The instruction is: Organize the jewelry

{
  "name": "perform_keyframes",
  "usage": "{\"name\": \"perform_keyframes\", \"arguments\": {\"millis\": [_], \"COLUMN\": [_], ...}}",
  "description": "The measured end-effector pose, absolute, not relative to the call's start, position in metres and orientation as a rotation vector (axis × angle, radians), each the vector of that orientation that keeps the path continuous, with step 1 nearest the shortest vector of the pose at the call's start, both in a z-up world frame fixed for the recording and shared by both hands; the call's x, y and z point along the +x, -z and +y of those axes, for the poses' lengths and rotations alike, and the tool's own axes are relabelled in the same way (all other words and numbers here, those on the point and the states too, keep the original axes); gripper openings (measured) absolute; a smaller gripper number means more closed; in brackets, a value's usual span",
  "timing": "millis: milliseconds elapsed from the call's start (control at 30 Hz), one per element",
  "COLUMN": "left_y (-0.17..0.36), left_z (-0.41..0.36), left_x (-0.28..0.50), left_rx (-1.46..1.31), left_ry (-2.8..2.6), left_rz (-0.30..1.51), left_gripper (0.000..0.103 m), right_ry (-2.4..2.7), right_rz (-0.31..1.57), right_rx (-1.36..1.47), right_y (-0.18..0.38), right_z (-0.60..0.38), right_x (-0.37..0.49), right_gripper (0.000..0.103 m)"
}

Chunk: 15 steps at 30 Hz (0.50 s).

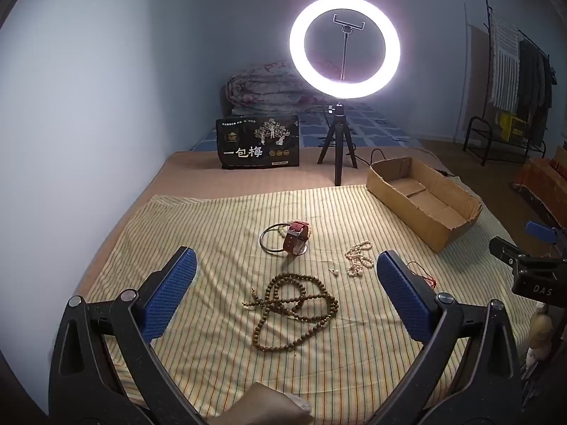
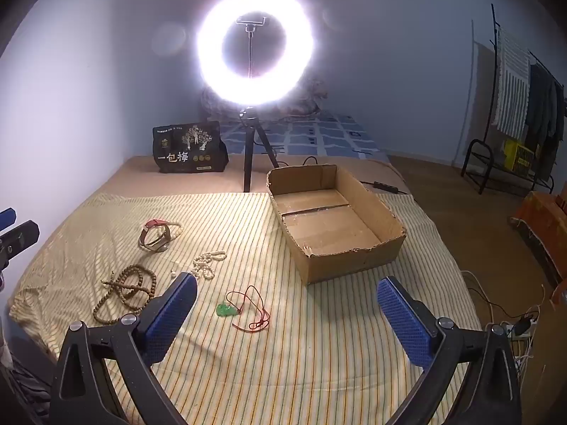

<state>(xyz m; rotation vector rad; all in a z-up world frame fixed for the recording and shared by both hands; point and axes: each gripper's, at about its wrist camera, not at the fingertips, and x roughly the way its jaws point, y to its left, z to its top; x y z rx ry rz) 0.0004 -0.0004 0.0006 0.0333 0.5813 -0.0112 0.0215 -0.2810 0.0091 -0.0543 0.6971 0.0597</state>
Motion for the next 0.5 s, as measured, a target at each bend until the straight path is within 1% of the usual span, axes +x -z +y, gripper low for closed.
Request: {"name": "perform_keyframes", "arguments": {"millis": [500], "left_y": [-0.0054], "left_z": [0.0009], "left_x": [0.0009], "left_rx": [0.028], "left_ry": [-0.006], "left_rz": [0.558], "left_gripper": [0.103], "right_ry": [-0.06], "right_rz": [0.69], "right_rx": [-0.06], "right_y": [-0.0103], "right_z": [-0.2819], "right_x": [0.0208], "right_gripper": [0.103]}}
